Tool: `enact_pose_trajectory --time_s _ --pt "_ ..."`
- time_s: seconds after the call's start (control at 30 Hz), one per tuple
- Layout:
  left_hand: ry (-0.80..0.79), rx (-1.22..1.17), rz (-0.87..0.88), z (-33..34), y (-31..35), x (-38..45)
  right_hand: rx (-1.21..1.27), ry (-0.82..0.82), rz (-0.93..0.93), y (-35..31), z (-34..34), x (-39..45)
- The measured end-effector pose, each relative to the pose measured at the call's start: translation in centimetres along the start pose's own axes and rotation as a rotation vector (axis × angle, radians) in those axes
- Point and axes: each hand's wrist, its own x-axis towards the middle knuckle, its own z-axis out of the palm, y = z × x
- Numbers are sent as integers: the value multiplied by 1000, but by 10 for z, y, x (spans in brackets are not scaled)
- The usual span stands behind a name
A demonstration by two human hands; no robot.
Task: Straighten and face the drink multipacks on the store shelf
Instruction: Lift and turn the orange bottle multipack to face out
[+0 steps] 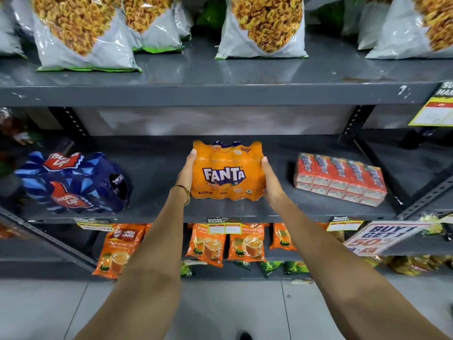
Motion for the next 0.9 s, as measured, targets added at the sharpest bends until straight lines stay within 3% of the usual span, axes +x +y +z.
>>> enact_pose_trajectory --time_s 0.73,0.8,0.9 --pt "54 101 19 -9 -23 -37 -34 20 40 10 1 -55" --pt "163 144 41 -6 -22 -41 -12 36 18 7 1 -60" --pt "384 290 280 5 -14 -52 -34 209 -91 -2 -5 -62"
